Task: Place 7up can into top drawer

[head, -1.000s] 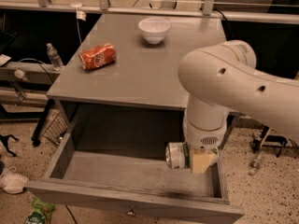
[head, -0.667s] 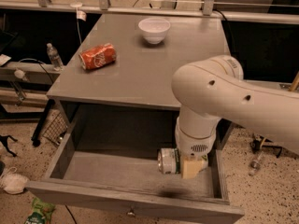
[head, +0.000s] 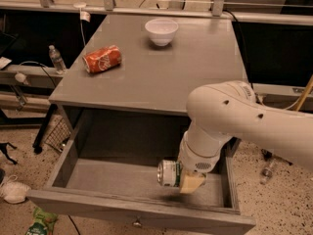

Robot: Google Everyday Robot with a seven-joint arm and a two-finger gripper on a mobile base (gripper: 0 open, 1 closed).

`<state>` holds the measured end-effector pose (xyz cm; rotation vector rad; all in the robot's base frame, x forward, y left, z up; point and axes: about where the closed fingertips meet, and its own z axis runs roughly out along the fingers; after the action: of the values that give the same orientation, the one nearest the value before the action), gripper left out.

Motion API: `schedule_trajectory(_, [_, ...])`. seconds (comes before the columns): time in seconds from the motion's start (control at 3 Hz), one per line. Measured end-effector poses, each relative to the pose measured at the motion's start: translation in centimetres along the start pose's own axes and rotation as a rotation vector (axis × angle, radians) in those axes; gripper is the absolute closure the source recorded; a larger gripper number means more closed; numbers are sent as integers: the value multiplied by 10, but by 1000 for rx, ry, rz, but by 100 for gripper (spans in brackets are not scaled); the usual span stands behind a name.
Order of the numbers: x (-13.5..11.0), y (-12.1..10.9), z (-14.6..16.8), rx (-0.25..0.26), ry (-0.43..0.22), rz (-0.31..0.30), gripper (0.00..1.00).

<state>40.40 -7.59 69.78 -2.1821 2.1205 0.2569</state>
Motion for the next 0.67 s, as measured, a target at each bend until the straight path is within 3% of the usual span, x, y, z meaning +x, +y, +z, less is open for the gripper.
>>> schedule_trajectory(0.33, [-3, -11, 10, 42, -45, 13, 100])
schedule_trajectory(0.67, [-4, -28, 26, 87, -40, 2, 100])
